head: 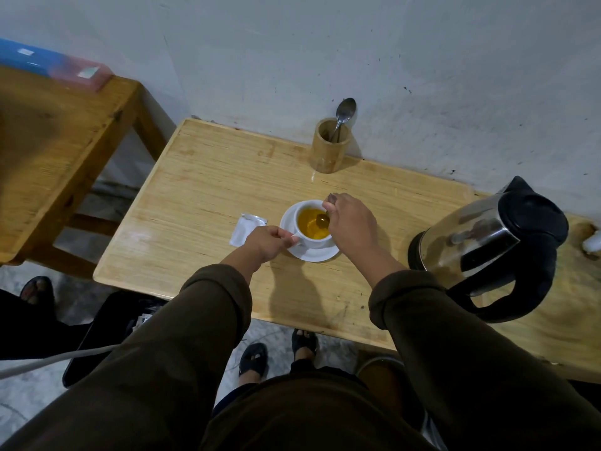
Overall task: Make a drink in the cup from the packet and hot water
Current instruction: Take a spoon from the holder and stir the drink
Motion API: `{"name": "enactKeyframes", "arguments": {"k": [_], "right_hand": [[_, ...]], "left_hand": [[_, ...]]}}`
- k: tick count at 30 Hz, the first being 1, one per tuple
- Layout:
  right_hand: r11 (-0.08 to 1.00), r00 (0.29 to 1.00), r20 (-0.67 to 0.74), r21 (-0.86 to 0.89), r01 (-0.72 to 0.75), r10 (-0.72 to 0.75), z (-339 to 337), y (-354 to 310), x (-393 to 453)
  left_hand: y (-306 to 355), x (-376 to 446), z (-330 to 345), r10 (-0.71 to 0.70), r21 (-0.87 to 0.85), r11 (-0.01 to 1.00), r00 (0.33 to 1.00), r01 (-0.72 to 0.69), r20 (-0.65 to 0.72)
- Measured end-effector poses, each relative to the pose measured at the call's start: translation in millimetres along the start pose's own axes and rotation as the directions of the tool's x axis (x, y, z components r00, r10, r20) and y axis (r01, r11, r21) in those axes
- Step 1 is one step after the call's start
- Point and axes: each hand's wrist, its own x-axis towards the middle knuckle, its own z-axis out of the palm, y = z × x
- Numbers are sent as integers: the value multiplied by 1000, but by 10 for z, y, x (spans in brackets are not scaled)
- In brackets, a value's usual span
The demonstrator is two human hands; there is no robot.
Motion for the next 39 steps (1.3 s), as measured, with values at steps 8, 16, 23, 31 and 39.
{"name": "enactKeyframes", "arguments": {"k": [8, 16, 23, 31, 39], "right_hand": [[991, 991, 47, 67, 119, -122, -26, -58, -66], [998, 1000, 24, 55, 12, -13, -14, -36, -40], [999, 999, -34, -53, 8, -10, 22, -33, -14], [991, 995, 72, 119, 60, -69, -23, -32, -22], [1000, 999, 44, 18, 21, -21, -32, 16, 21]], "left_hand": [[14, -3, -1, 1, 2, 1000, 1000, -1, 0], [-5, 20, -15, -2, 20, 1000, 1000, 2, 11], [-2, 11, -22, 2, 21, 1000, 1000, -2, 21], [11, 5, -38, -5, -1, 1000, 999, 5, 36], [12, -5, -52, -12, -2, 1000, 999, 13, 46]]}}
